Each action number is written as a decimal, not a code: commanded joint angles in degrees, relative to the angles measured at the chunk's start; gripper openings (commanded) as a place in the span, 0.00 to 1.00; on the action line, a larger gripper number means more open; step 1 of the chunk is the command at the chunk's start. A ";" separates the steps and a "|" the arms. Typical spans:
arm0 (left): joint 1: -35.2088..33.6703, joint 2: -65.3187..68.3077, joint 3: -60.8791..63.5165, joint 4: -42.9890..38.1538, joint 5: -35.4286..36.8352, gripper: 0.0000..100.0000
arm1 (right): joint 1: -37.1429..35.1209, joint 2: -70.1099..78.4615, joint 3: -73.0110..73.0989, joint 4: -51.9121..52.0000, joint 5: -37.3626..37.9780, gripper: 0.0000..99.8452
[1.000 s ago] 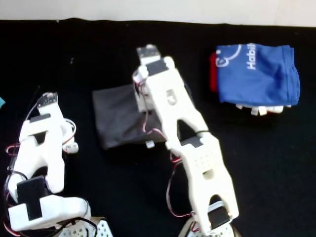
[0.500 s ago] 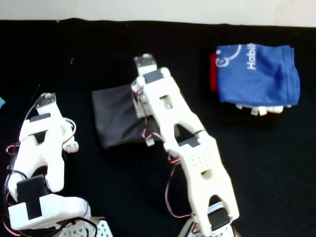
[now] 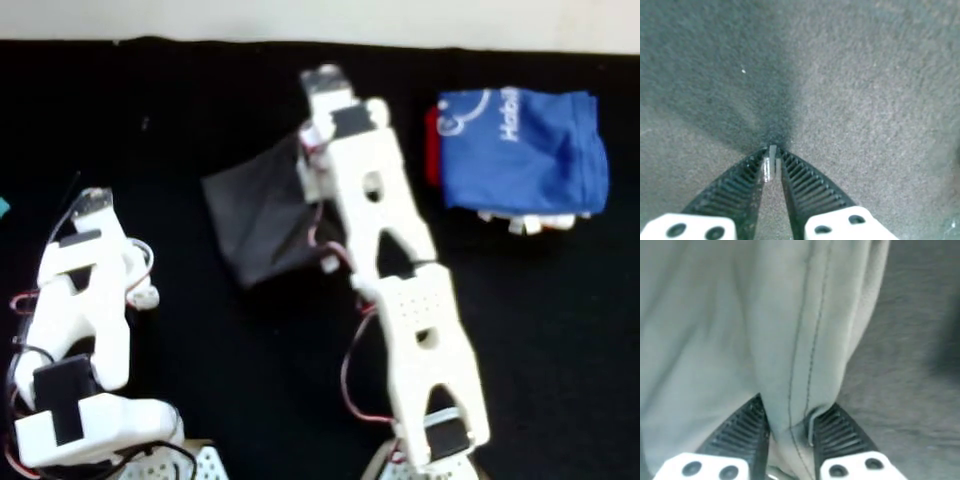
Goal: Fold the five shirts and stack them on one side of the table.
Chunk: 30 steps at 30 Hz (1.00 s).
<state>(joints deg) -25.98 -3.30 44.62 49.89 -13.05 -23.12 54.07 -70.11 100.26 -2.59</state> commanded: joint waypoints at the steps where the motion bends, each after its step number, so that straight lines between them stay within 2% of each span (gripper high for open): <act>1: -0.57 0.57 -0.66 -1.93 0.70 0.01 | 3.03 -9.80 -3.12 0.92 3.16 0.01; 5: -0.57 0.57 -0.66 -2.02 0.70 0.01 | 6.64 -21.05 -0.13 0.75 6.07 0.01; 8: -0.48 0.57 -0.66 -2.02 0.70 0.01 | 12.35 -25.01 3.21 0.57 8.53 0.01; 13: -0.40 0.66 -0.66 -2.02 0.70 0.01 | 23.69 -20.35 7.78 -2.15 12.48 0.01; 17: -0.40 0.66 -0.66 -2.02 0.70 0.01 | 28.88 -11.74 9.80 -7.43 16.62 0.01; 22: -0.40 0.66 -0.66 -2.02 0.70 0.01 | 29.05 -5.32 7.78 -6.55 19.87 0.01; 27: -0.40 0.75 -0.66 -2.02 0.70 0.01 | 24.75 -9.80 -4.97 0.57 19.96 0.01; 30: -0.40 0.75 -0.66 -2.02 0.70 0.01 | 22.46 -15.25 -9.45 0.84 19.96 0.01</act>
<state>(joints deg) -25.98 -3.03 44.62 49.80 -12.97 2.11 47.38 -73.19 100.18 16.75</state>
